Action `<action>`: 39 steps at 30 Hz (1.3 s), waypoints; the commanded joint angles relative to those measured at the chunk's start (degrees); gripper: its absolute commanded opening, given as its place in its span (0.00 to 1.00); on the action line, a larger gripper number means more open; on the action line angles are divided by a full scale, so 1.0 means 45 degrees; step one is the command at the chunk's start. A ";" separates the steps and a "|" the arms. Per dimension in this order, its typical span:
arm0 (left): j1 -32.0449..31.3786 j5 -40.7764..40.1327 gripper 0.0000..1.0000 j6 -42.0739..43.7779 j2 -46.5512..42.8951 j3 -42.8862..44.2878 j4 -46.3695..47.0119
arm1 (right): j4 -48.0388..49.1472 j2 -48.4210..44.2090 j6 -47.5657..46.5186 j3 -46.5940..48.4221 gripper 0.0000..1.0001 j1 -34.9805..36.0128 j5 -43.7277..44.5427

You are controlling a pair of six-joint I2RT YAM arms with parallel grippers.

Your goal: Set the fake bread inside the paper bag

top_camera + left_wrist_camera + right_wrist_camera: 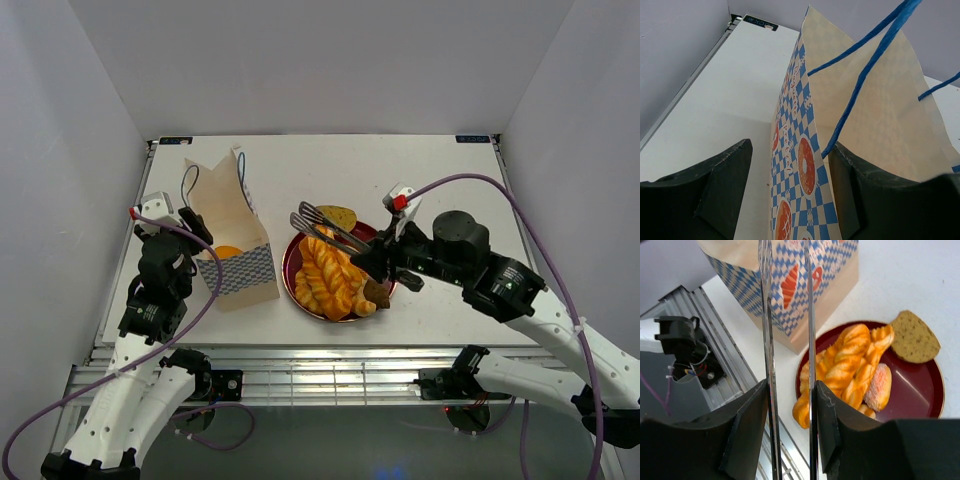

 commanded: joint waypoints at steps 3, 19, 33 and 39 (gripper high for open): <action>-0.0060 0.0076 0.72 0.0034 0.0025 0.0036 -0.0114 | -0.0704 -0.0168 0.0920 -0.0990 0.46 0.0025 0.1675; -0.0060 0.0232 0.72 -0.0005 -0.0034 0.0075 -0.0192 | -0.1623 0.0848 0.2074 -0.2554 0.50 0.0025 0.2517; -0.0060 0.0369 0.72 -0.0025 -0.0111 0.0114 -0.0212 | -0.1448 0.1376 0.2230 -0.2827 0.52 0.0025 0.2321; -0.0060 0.0428 0.72 -0.0044 -0.0131 0.0114 -0.0232 | -0.1447 0.1473 0.2289 -0.2886 0.54 0.0025 0.2165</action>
